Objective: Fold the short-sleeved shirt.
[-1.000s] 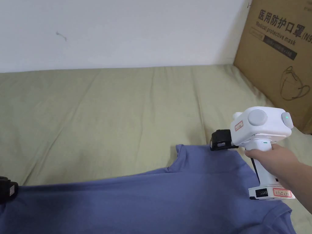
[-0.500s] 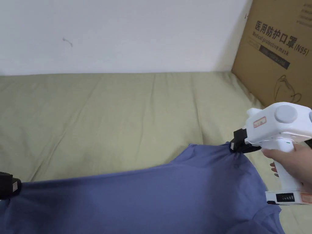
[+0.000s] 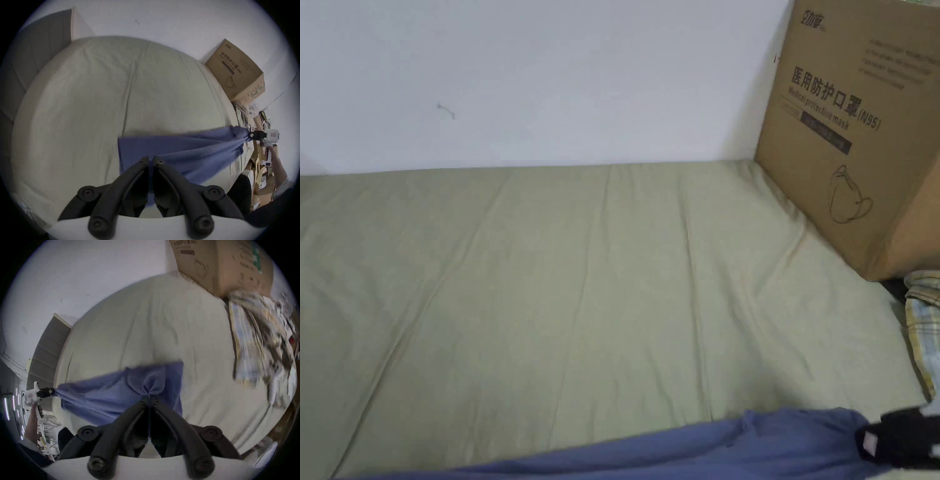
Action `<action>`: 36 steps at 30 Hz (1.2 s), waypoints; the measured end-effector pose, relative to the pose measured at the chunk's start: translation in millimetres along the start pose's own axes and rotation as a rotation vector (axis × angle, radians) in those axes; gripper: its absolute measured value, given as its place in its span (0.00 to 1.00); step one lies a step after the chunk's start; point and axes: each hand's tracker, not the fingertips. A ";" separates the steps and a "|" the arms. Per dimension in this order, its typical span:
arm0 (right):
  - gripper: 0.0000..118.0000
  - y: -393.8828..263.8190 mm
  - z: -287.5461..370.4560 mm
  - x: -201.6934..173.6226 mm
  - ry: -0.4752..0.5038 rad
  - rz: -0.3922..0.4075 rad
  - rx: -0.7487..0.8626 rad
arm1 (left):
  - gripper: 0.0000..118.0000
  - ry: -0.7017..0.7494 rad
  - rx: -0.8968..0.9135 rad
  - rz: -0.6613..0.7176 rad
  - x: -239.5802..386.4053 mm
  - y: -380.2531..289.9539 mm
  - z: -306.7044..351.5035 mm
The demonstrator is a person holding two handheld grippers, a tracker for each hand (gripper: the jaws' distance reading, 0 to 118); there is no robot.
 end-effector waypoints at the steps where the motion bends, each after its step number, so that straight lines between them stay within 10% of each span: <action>1: 0.00 -12.7 -7.9 7.8 0.003 -0.030 -0.026 | 0.03 0.010 -0.019 0.000 -2.5 -13.6 -6.9; 6: 0.18 -48.1 -40.6 18.9 -0.024 -0.073 -0.049 | 0.13 0.024 -0.112 0.085 -14.8 -51.7 -34.9; 9: 0.80 -47.7 -41.8 10.6 -0.147 0.021 -0.009 | 0.84 0.036 -0.029 0.111 -18.5 -53.1 -27.5; 12: 0.83 -43.4 -27.8 -14.2 -0.274 0.104 0.111 | 1.00 0.099 0.048 0.048 -5.2 -46.6 -8.1; 24: 0.83 -34.0 -22.3 -175.7 -0.301 0.238 0.330 | 0.98 0.276 0.344 -0.055 102.3 -21.4 7.8; 26: 0.77 -34.7 -30.0 -188.2 -0.336 0.230 0.344 | 0.76 0.326 0.342 -0.103 109.5 -21.2 -0.3; 27: 0.53 -34.9 -33.2 -192.7 -0.380 0.223 0.353 | 0.45 0.347 0.356 -0.129 111.9 -22.4 -4.1; 28: 0.00 -35.4 -35.5 -195.4 -0.374 0.225 0.362 | 0.00 0.361 0.354 -0.122 127.4 -29.5 -5.9; 36: 0.00 -37.8 -44.3 -212.3 -0.362 0.261 0.322 | 0.00 0.231 0.319 0.009 85.5 -39.0 -2.1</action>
